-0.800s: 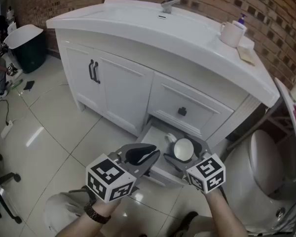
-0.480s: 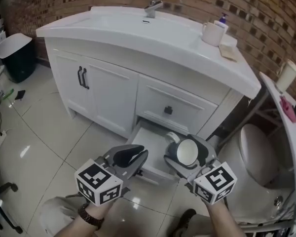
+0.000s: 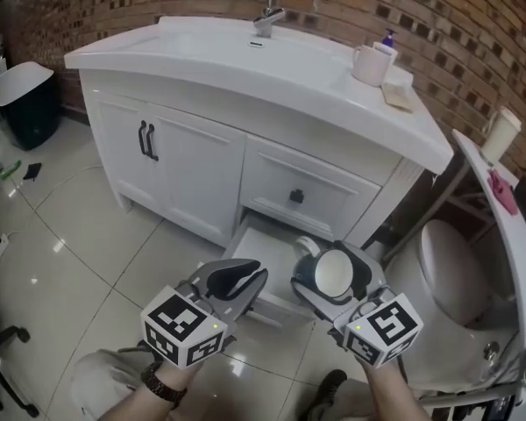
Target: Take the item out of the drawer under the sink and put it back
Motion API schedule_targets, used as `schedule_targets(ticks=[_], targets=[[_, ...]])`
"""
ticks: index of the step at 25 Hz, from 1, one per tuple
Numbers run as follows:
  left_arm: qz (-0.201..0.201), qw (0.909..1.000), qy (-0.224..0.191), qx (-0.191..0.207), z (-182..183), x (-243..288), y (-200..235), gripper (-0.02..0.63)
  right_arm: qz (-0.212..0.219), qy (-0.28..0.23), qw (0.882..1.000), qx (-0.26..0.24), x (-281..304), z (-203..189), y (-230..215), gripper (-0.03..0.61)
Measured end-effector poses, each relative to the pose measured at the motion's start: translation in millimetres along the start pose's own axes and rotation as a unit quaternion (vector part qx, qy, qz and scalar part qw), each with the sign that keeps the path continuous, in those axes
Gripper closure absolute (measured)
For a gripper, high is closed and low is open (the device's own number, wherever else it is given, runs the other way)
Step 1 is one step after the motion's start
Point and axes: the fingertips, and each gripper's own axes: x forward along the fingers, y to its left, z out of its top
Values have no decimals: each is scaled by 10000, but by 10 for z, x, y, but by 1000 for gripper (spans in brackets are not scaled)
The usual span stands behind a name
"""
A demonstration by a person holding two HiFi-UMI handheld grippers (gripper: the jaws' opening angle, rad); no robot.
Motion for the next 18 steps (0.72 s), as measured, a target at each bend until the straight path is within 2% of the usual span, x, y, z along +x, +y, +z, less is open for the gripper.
schedule_targets(ticks=[9, 11, 14, 18], targets=[[203, 9990, 166, -354, -62, -45, 139, 543, 126, 352, 9993, 10, 170, -232, -41, 166], [204, 9987, 220, -413, -72, -48, 155, 549, 325, 666, 9972, 70, 300, -452, -77, 167], [194, 9982, 322, -457, -97, -32, 159, 575, 723, 1252, 9882, 497, 584, -913, -173, 166], [92, 9974, 536, -472, -166, 44, 101, 575, 858, 1919, 9723, 1017, 972, -1436, -371, 166]])
